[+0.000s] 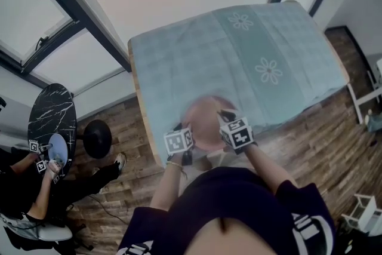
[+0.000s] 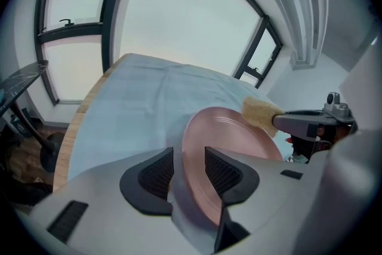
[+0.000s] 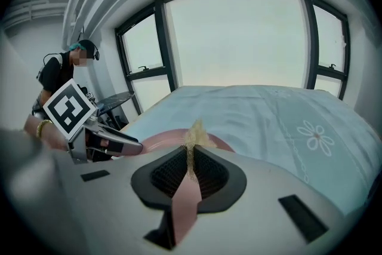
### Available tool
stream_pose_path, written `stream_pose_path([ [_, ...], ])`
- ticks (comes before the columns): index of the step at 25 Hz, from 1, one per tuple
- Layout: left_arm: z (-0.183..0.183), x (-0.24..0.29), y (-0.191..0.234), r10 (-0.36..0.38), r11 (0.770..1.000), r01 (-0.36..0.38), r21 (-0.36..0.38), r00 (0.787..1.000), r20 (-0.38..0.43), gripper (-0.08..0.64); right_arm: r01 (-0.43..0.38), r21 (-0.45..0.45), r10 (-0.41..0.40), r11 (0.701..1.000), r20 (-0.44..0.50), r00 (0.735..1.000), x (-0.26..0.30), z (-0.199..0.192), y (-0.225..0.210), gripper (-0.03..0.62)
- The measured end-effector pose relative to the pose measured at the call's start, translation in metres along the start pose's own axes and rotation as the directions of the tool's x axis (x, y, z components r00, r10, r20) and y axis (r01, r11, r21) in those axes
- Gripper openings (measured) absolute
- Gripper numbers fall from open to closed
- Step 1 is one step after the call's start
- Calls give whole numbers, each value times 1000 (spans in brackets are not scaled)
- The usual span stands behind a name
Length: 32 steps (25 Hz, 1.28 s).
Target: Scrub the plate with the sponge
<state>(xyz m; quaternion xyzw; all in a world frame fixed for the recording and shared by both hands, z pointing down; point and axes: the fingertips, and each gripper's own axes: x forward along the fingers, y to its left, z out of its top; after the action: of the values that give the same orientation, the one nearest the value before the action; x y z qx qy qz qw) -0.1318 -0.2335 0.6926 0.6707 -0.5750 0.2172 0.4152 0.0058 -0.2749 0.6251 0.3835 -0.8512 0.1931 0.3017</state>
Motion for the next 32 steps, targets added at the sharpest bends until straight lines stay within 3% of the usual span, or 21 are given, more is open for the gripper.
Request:
stream_pose_path([
  [12, -11, 21, 10, 0, 998, -3, -55, 999, -50, 154, 10, -46, -15, 999, -104, 995, 41, -10, -2, 38],
  [18, -13, 24, 11, 2, 999, -5, -52, 998, -68, 98, -22, -64, 13, 998, -146, 989, 56, -17, 9, 38],
  [32, -16, 27, 7, -44, 995, 37, -87, 996, -83, 54, -138, -106, 119, 985, -166, 979, 66, -20, 52, 38],
])
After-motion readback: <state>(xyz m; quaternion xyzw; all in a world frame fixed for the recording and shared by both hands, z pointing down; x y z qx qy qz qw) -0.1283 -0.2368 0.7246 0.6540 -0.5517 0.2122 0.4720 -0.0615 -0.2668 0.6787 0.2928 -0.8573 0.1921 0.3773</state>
